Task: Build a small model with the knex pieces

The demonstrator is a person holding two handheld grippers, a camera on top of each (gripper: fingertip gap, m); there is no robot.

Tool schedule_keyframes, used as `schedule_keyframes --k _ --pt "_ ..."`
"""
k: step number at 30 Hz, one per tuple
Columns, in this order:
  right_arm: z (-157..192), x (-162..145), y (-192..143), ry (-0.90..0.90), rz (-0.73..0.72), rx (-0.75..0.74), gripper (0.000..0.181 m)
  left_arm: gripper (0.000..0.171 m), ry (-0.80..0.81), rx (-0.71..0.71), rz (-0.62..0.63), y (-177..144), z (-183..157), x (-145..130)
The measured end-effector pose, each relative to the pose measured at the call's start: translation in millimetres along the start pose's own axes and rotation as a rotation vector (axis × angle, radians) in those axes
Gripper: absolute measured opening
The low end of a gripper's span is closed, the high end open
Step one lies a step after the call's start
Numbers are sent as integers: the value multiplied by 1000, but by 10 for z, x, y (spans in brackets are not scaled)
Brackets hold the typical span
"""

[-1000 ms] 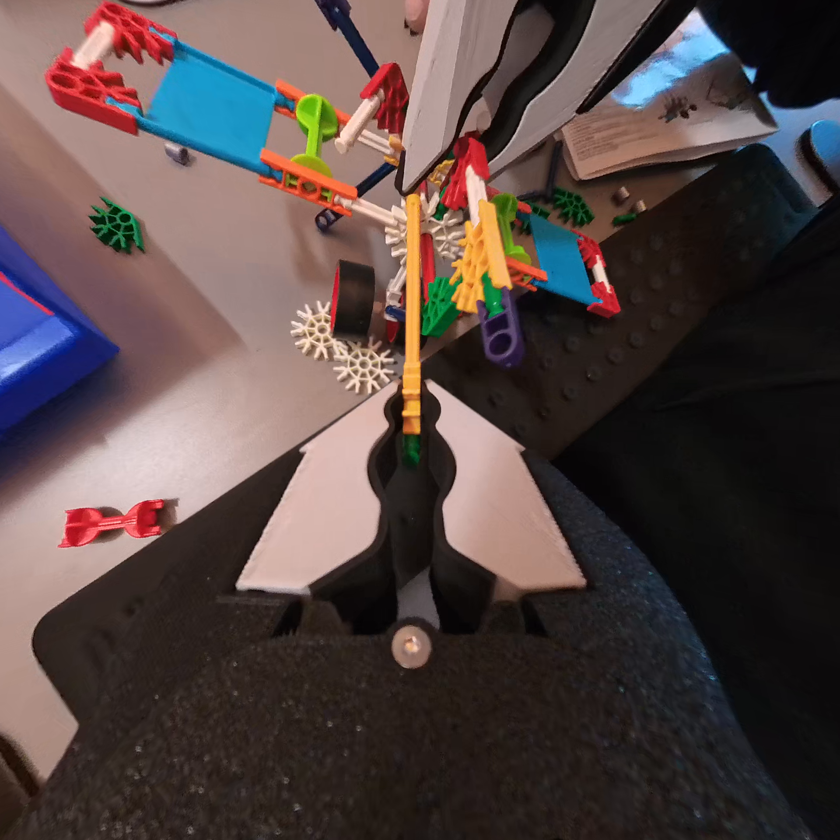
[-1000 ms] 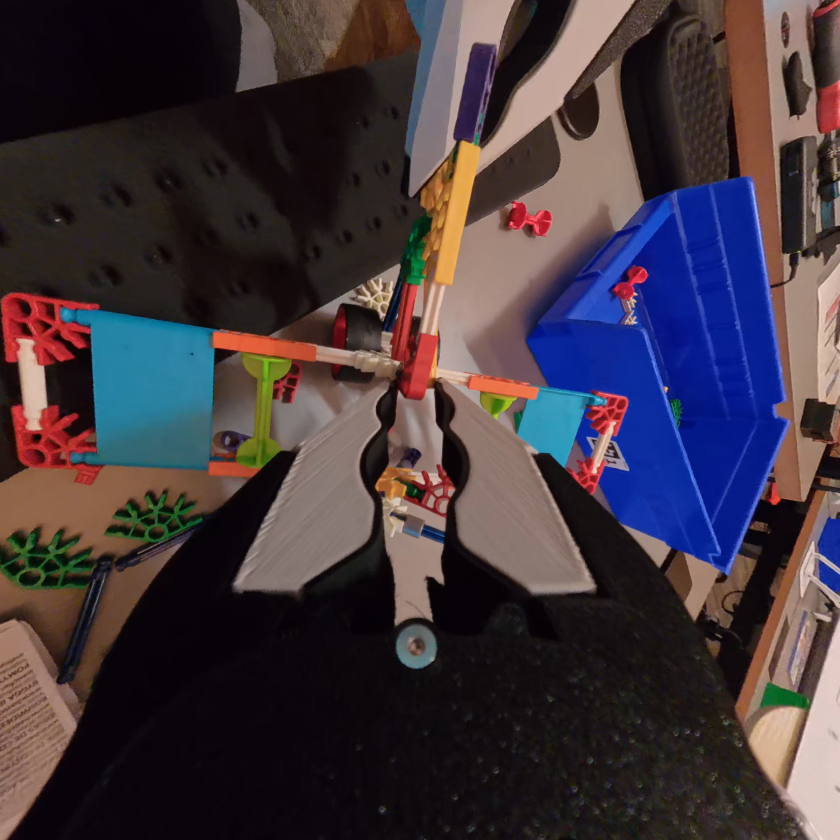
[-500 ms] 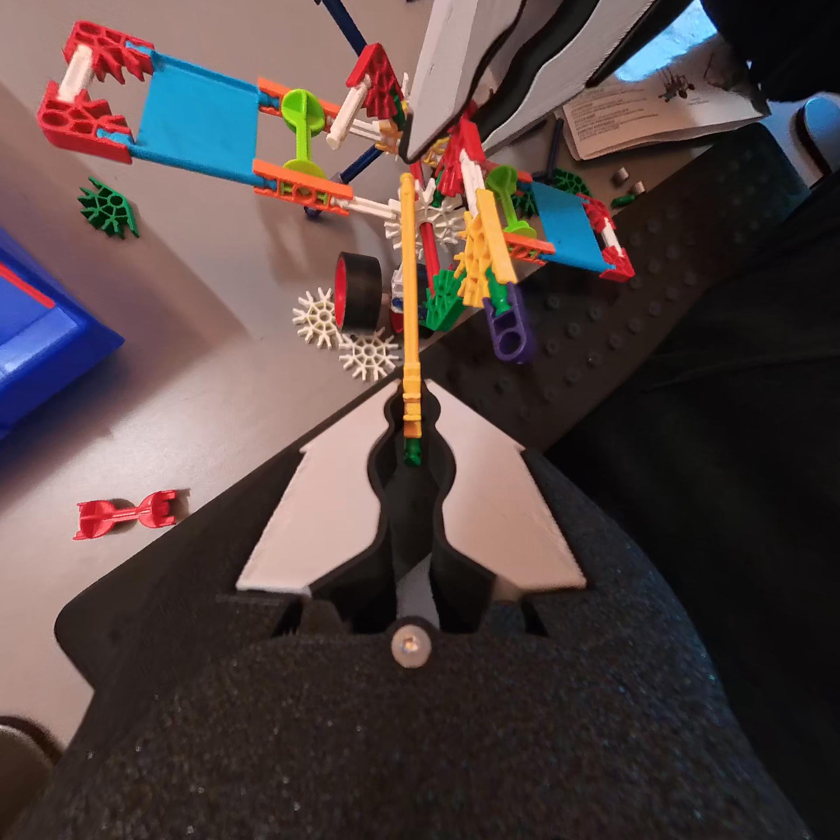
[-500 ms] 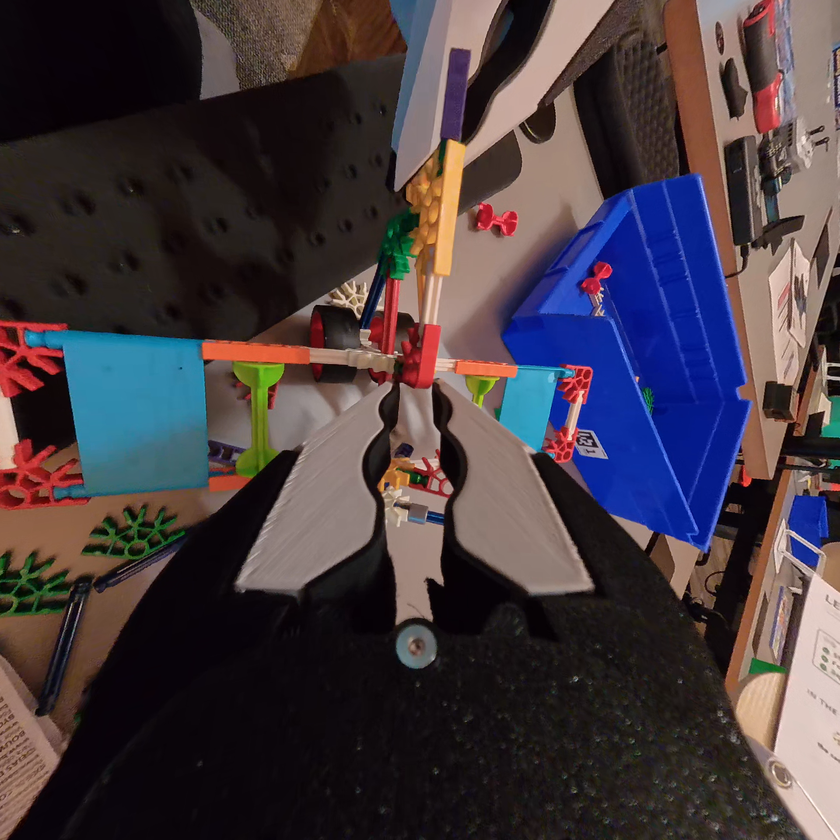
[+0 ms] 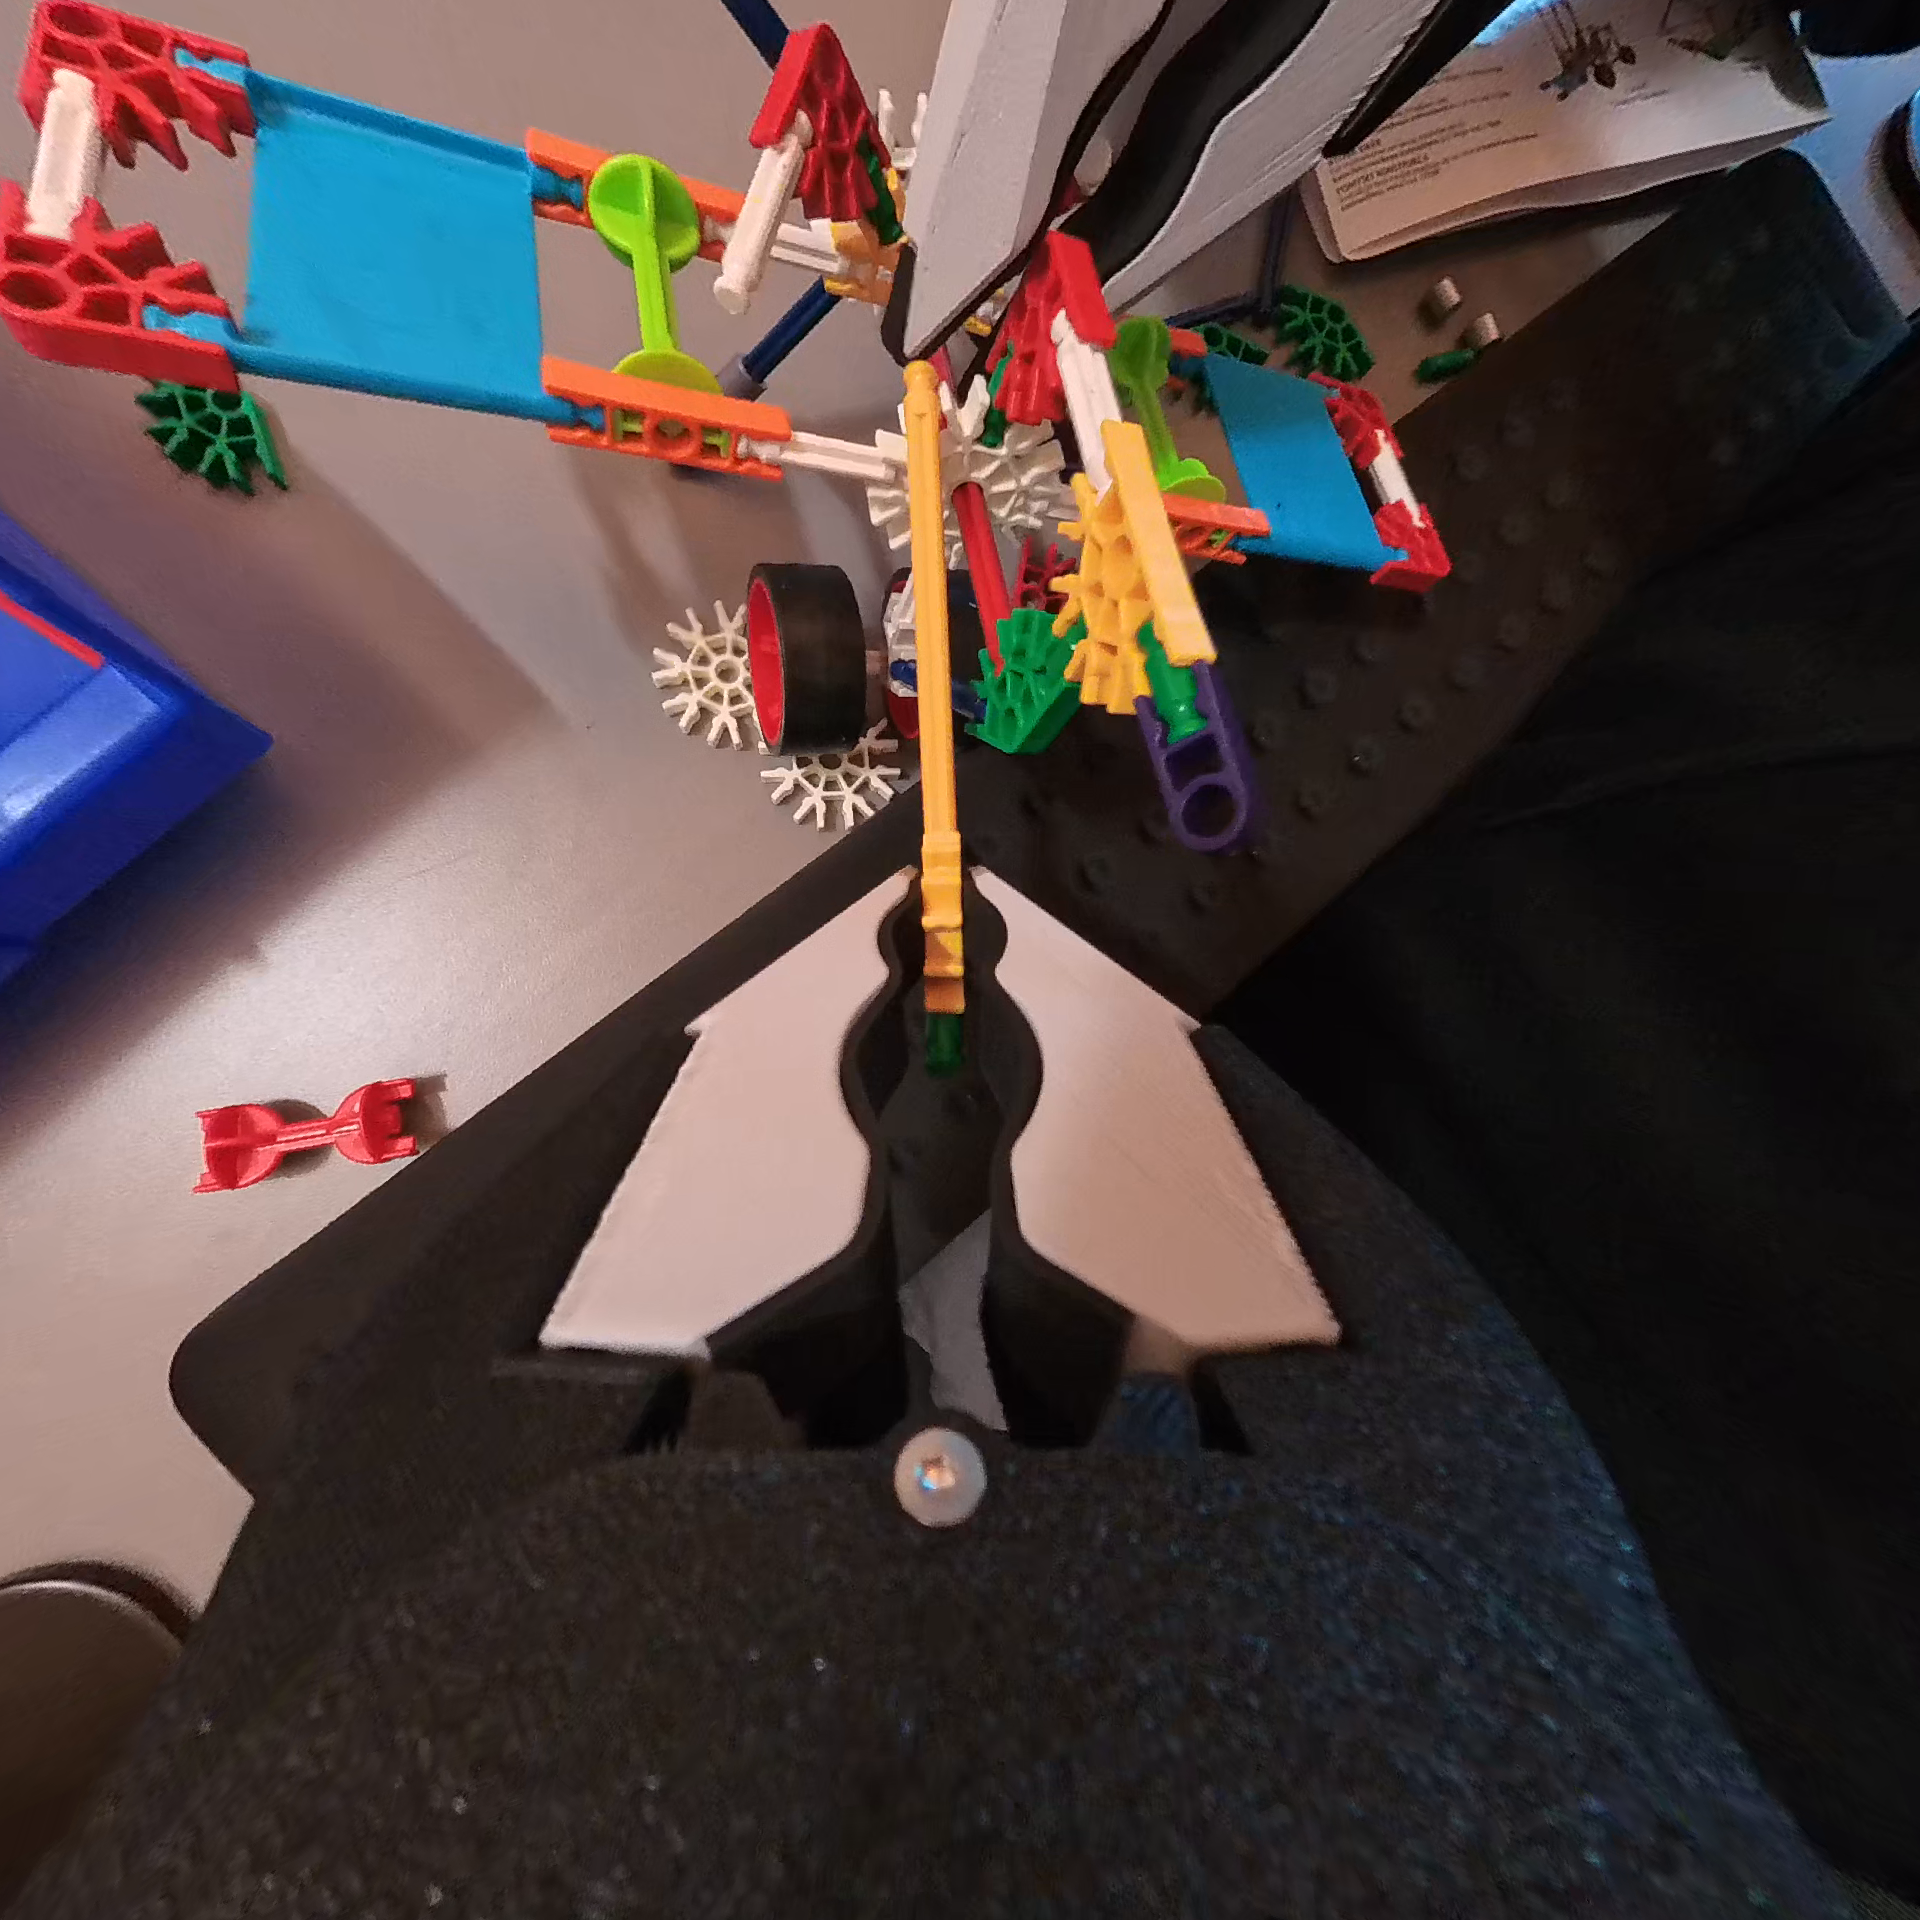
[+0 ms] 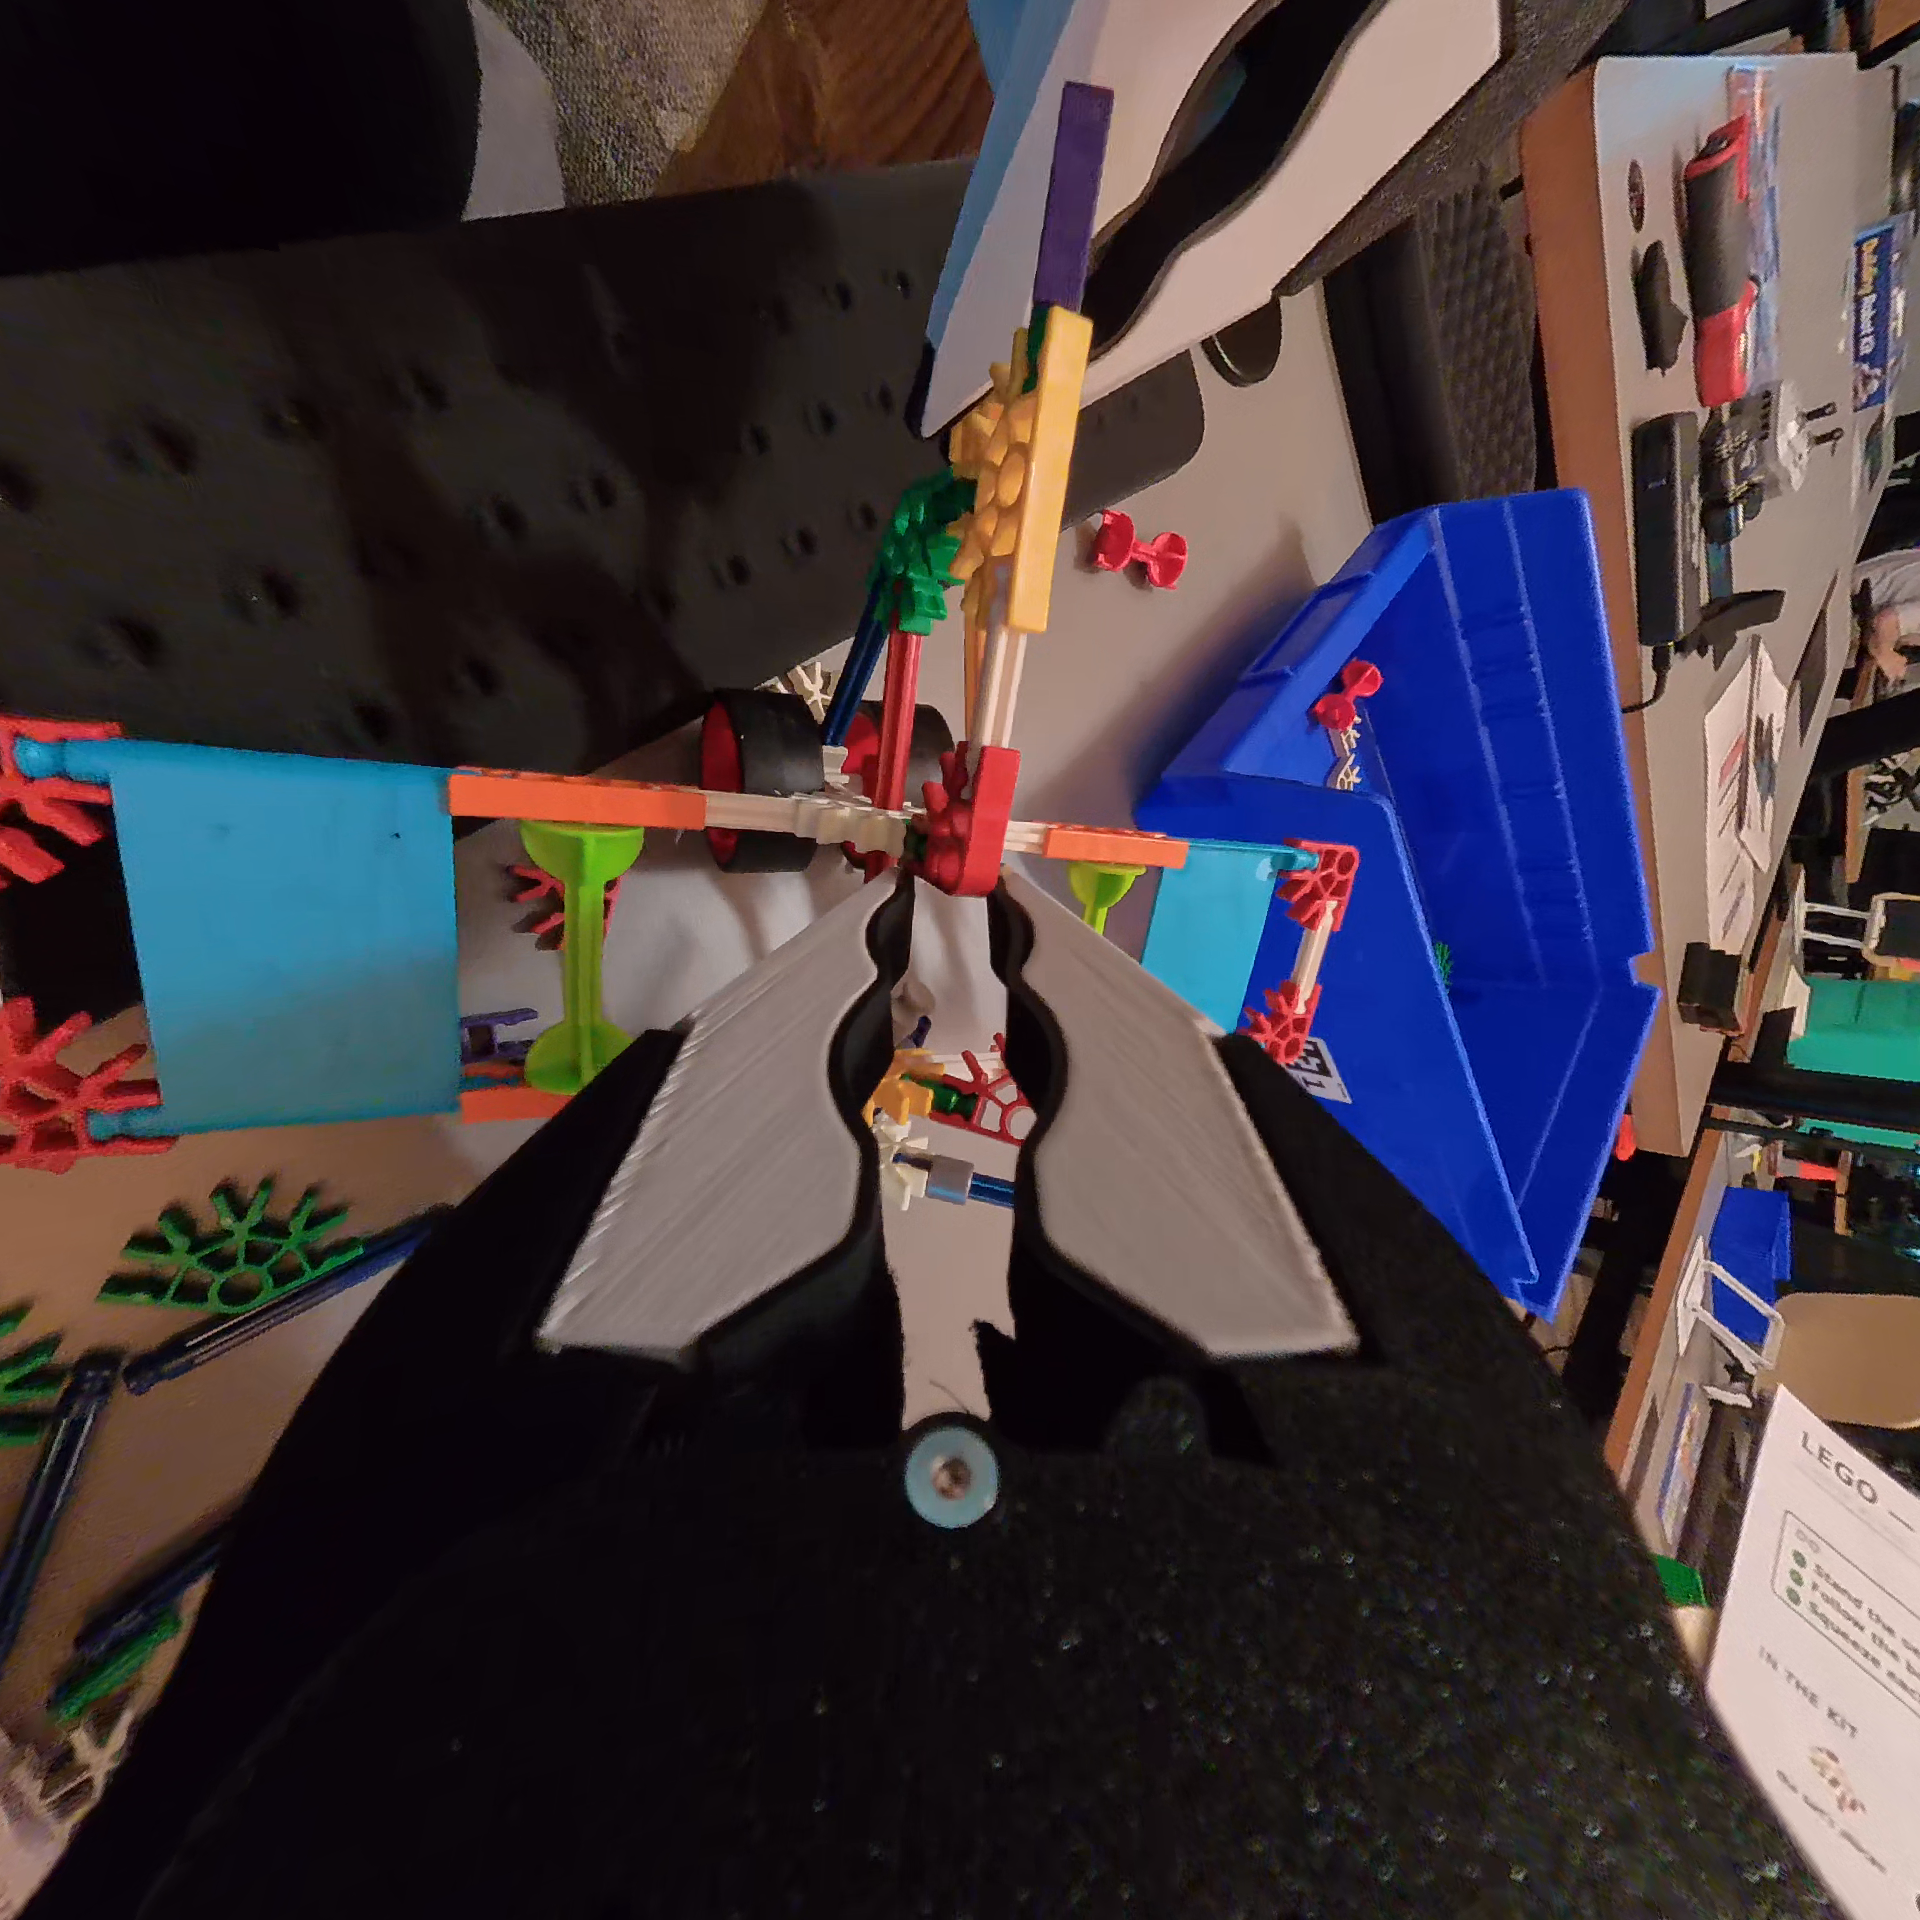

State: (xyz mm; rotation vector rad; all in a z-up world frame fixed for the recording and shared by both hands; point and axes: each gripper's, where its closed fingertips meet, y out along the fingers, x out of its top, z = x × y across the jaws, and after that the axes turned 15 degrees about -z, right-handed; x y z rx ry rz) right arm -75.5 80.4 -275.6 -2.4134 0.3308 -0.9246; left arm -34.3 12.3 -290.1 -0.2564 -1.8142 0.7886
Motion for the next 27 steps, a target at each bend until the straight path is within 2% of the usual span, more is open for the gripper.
schedule_keyframes --k 7,23,27 --pt "-30 14 5 -11 -10 -23 20 5 -9 -4 -1 15 -8 -6" --pt "-9 78 46 -39 -21 18 11 5 -32 -7 -21 -46 -81 -12" --pt "-41 -22 5 17 8 -5 14 5 -36 -6 -52 -6 -43 16"
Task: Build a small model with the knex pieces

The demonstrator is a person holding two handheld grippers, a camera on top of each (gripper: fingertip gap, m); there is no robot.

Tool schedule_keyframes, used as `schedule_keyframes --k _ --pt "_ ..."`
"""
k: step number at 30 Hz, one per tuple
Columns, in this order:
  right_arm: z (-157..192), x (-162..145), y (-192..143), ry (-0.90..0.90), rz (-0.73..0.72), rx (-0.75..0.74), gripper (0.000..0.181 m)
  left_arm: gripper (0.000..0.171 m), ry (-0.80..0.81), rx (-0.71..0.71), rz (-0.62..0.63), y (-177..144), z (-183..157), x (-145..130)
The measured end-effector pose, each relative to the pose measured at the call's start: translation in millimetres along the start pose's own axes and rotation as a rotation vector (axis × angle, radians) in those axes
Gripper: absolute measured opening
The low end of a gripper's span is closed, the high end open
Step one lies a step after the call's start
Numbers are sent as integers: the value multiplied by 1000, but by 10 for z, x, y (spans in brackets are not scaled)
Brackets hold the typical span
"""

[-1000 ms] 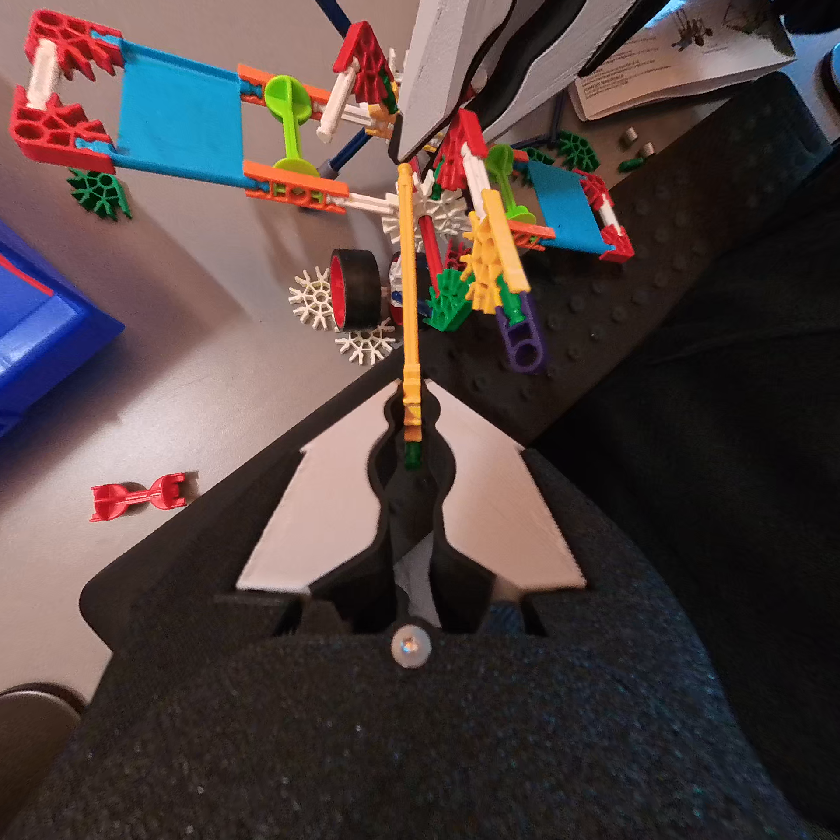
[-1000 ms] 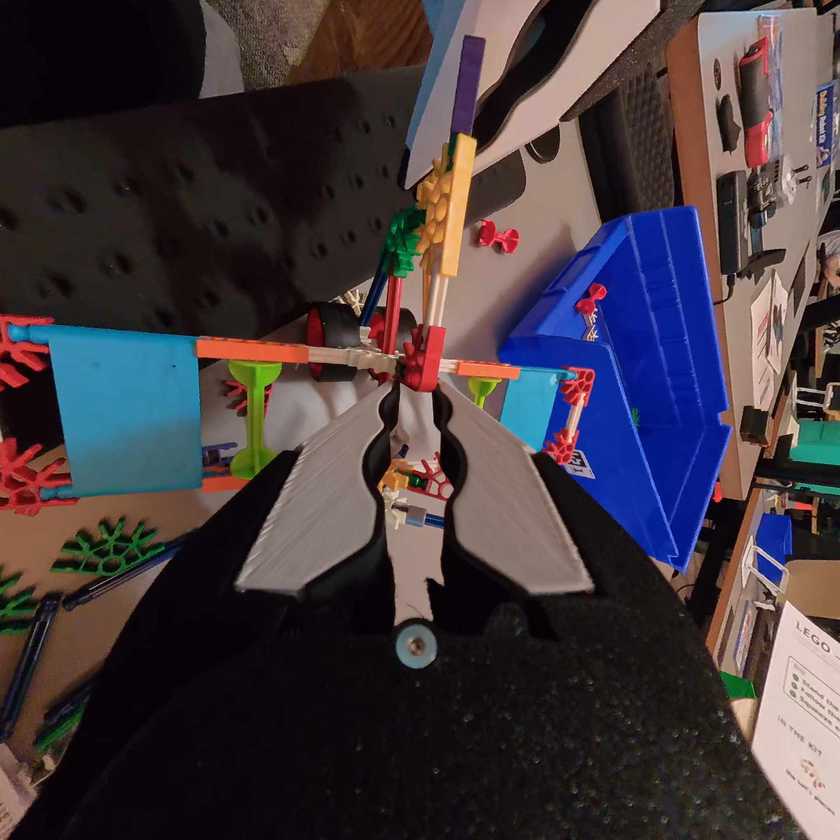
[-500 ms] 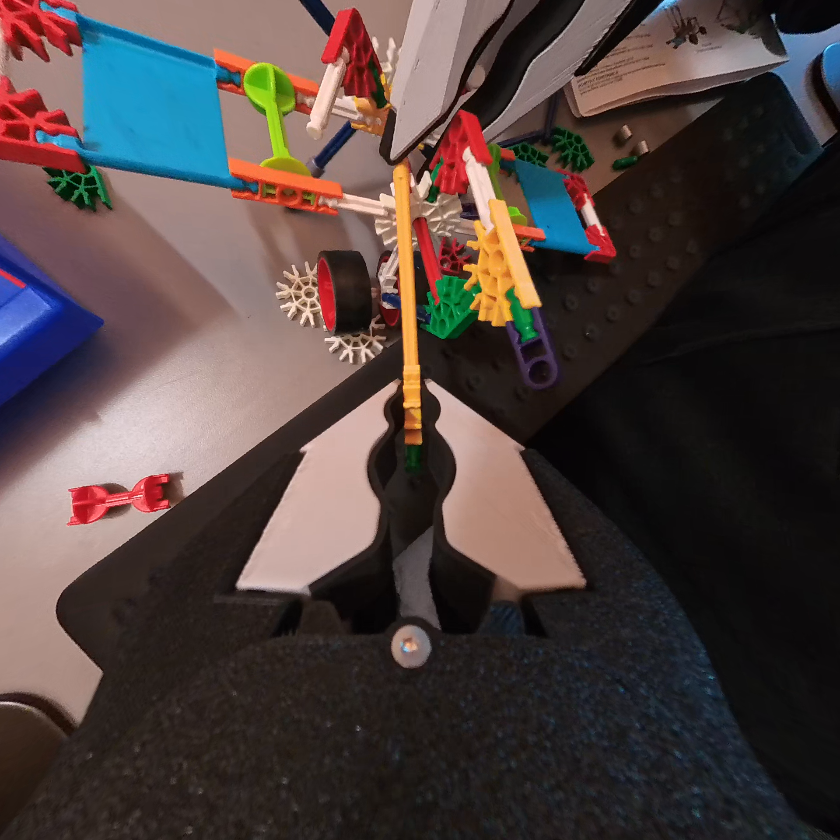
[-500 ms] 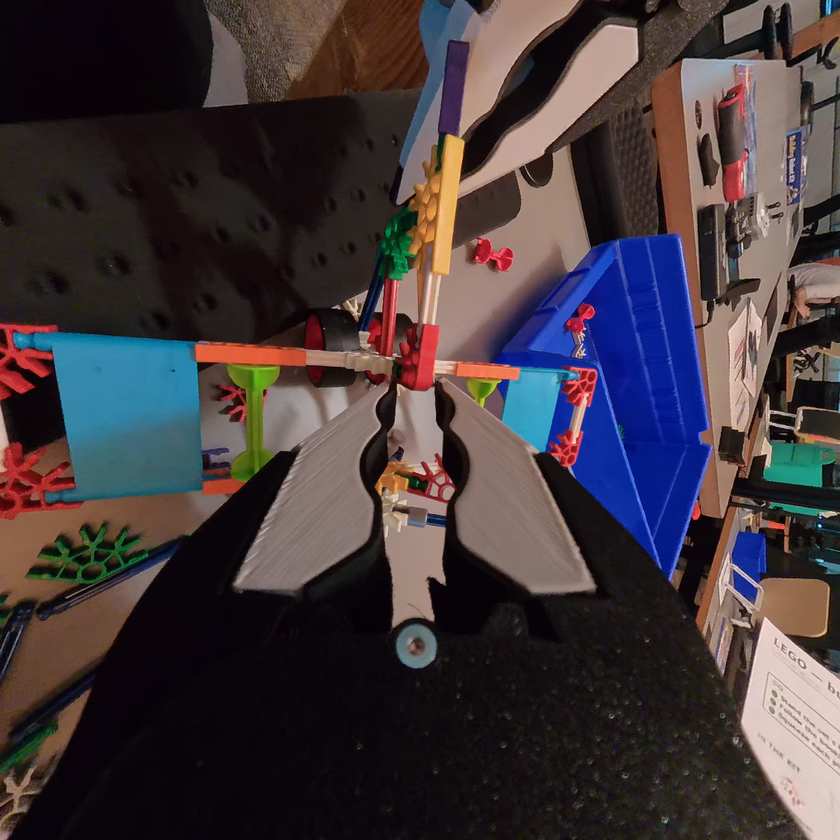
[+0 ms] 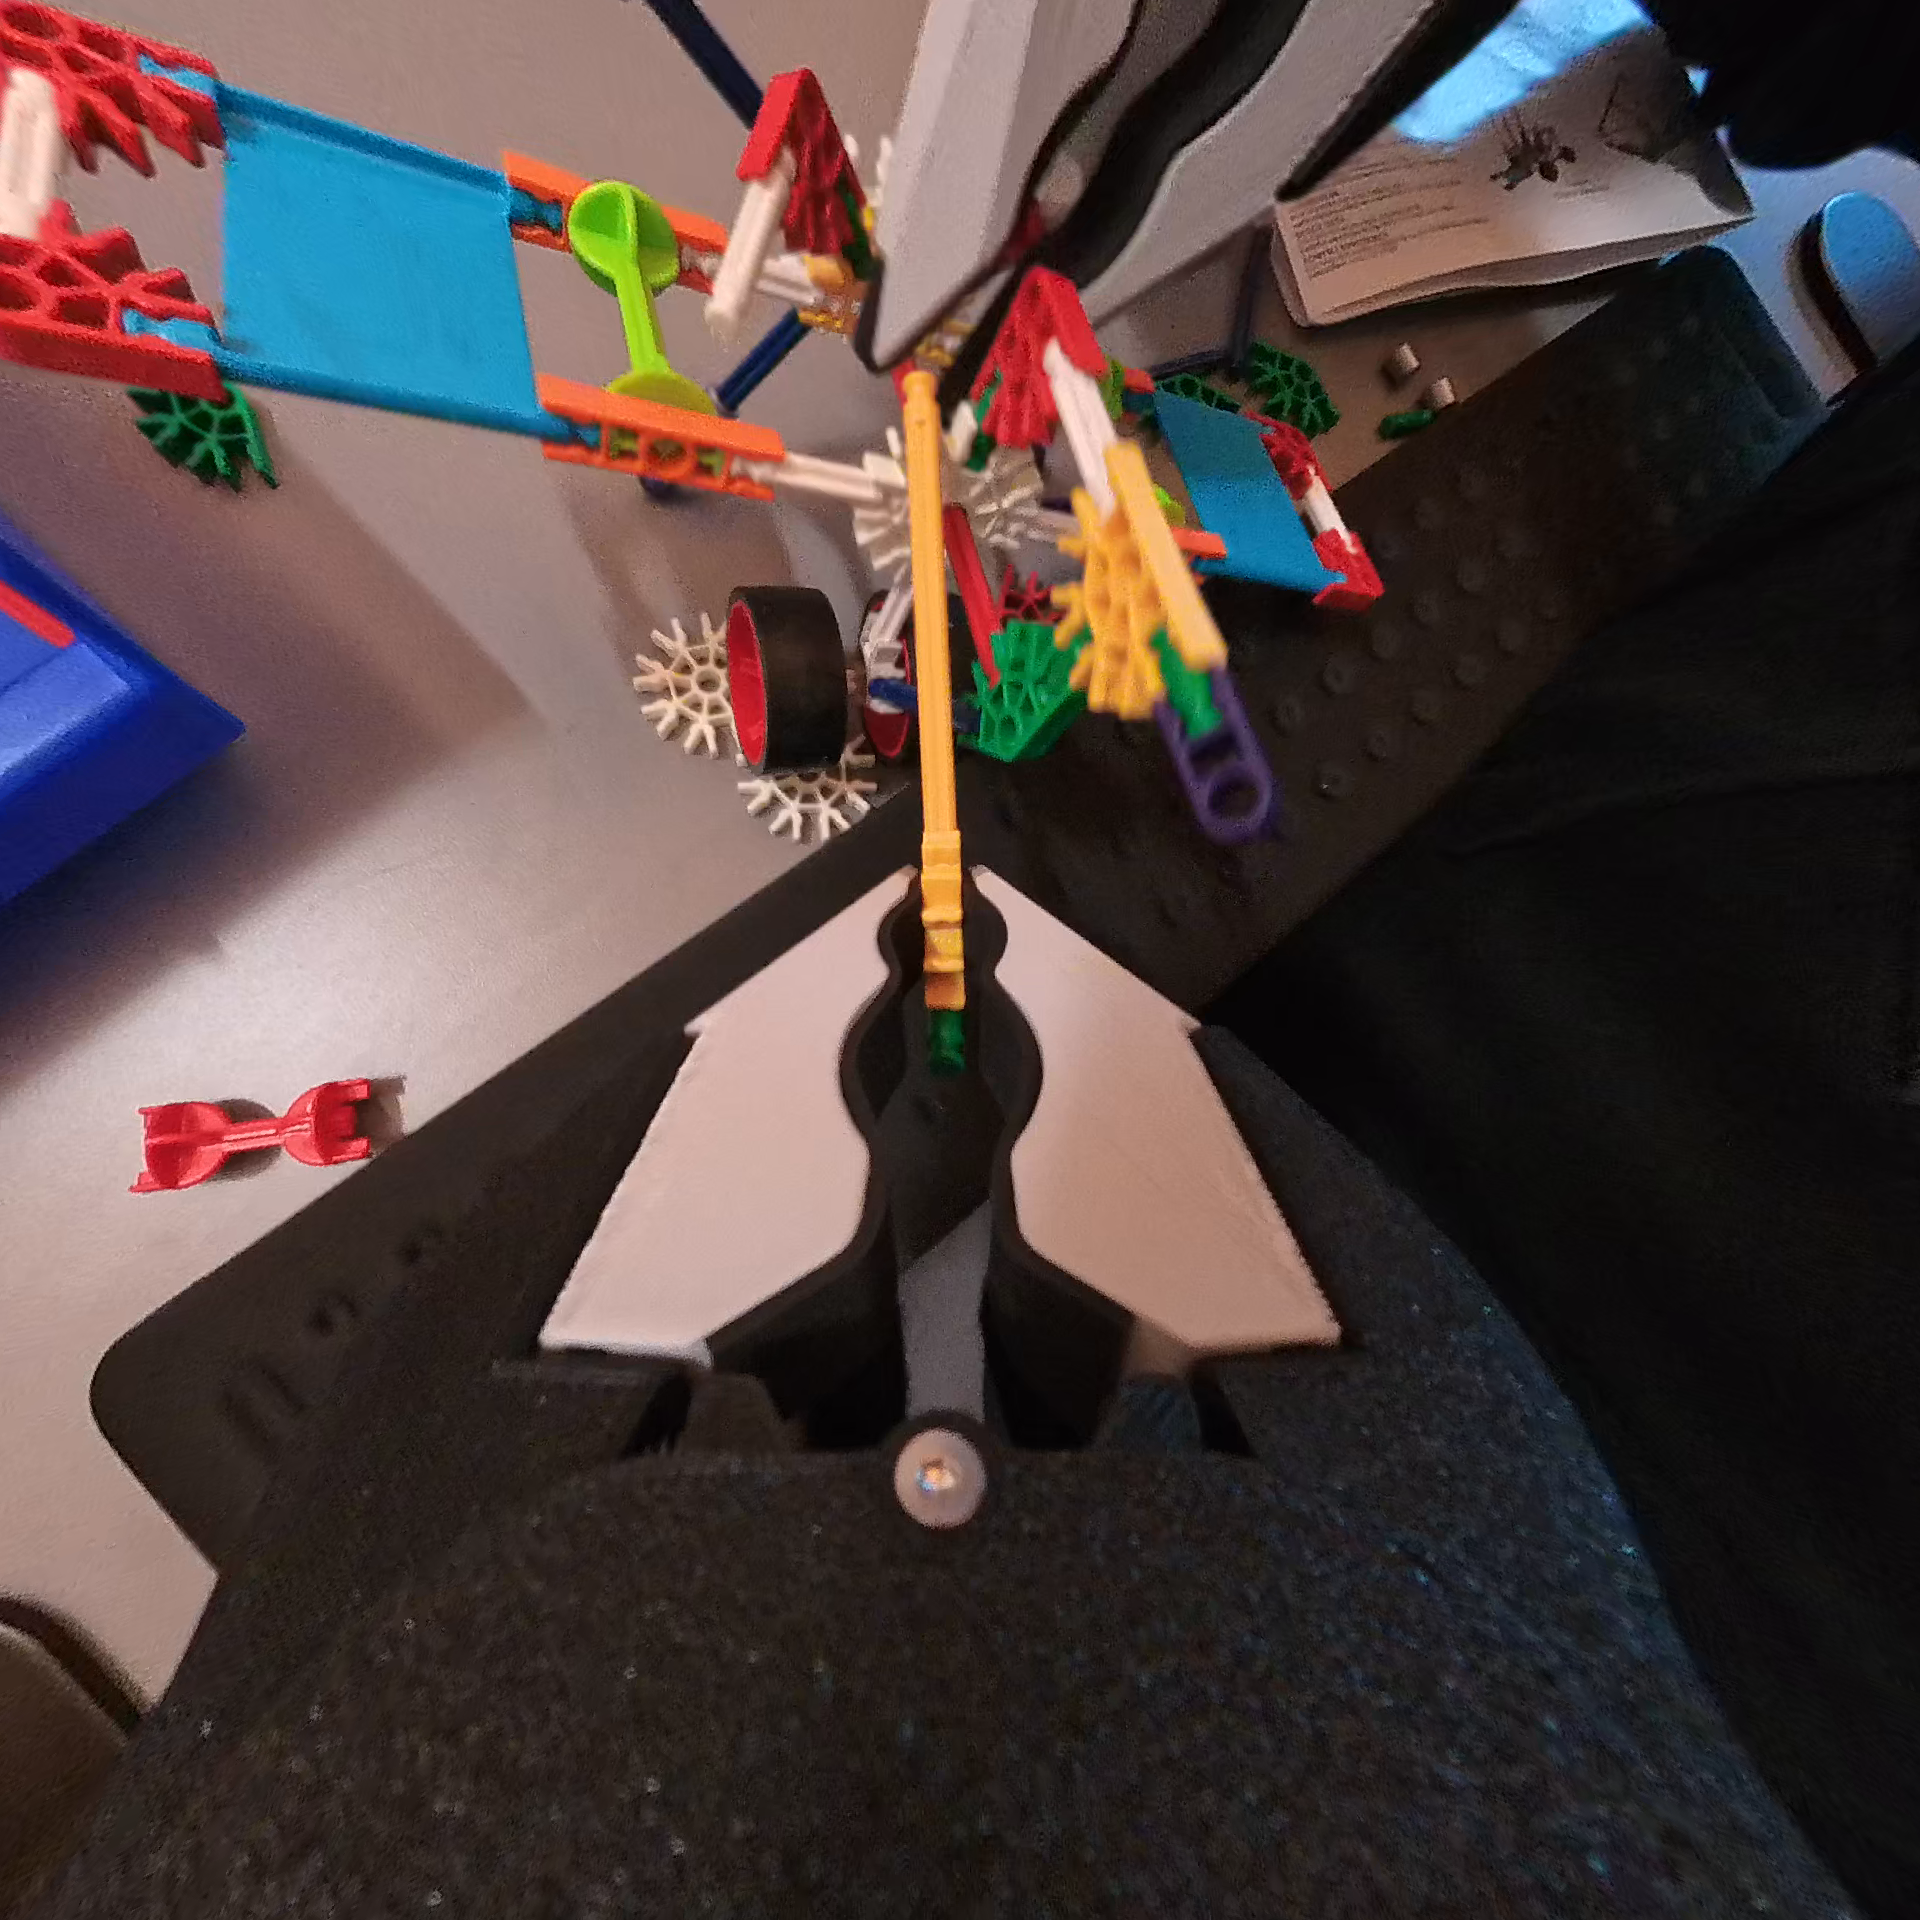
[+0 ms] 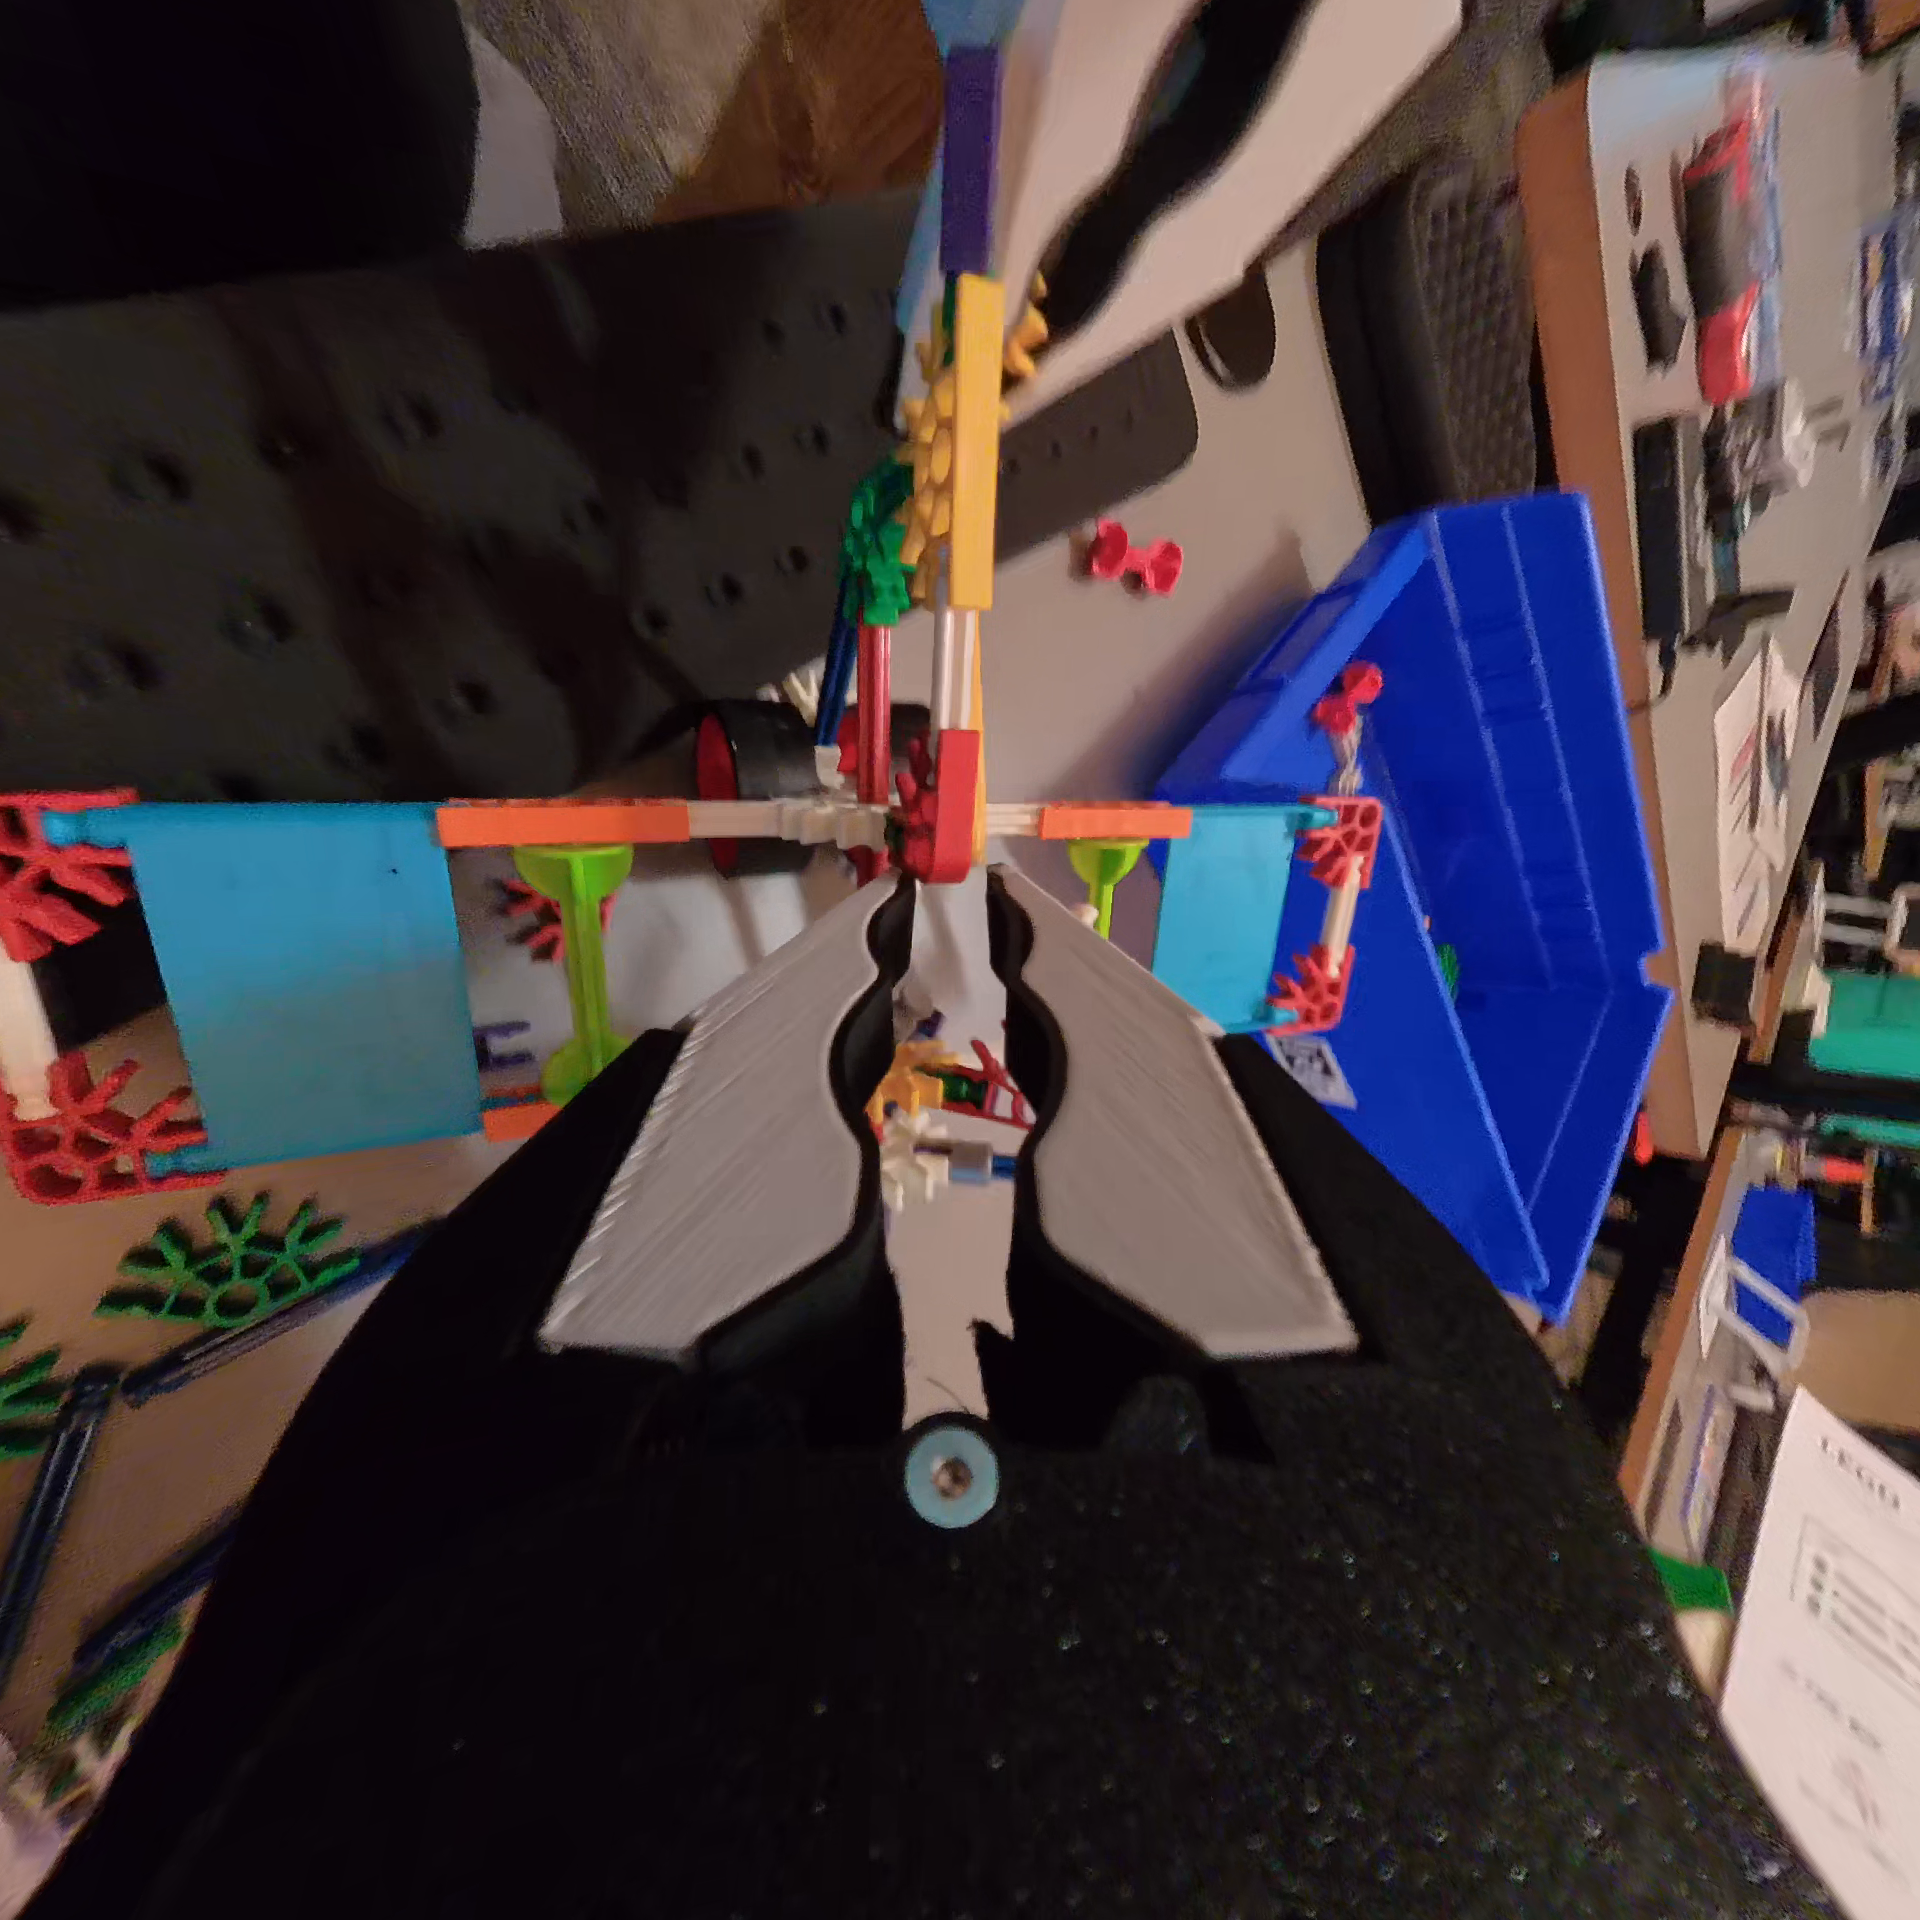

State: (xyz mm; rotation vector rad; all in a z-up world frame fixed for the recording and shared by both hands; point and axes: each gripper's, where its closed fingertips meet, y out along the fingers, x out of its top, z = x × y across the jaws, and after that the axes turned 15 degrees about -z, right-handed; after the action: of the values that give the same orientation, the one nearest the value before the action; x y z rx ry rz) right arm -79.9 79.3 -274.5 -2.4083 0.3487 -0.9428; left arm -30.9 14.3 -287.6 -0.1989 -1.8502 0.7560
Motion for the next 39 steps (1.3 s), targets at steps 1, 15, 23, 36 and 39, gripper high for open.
schedule_keyframes --k 1,15,23,36,39 --pt "-21 -63 -31 9 28 -17 14 5 0 -2 -11 25 15 9" --pt "251 -205 -507 805 288 -356 85 5 -3 -124 -176 127 154 58" --pt "410 -429 -463 787 573 -610 76 5 37 -175 -202 162 179 -25" --pt "500 -672 -665 469 604 -313 70 5 94 -198 -265 108 109 72" --pt "451 -867 -778 360 642 -237 57 5 92 -191 -268 137 95 86"
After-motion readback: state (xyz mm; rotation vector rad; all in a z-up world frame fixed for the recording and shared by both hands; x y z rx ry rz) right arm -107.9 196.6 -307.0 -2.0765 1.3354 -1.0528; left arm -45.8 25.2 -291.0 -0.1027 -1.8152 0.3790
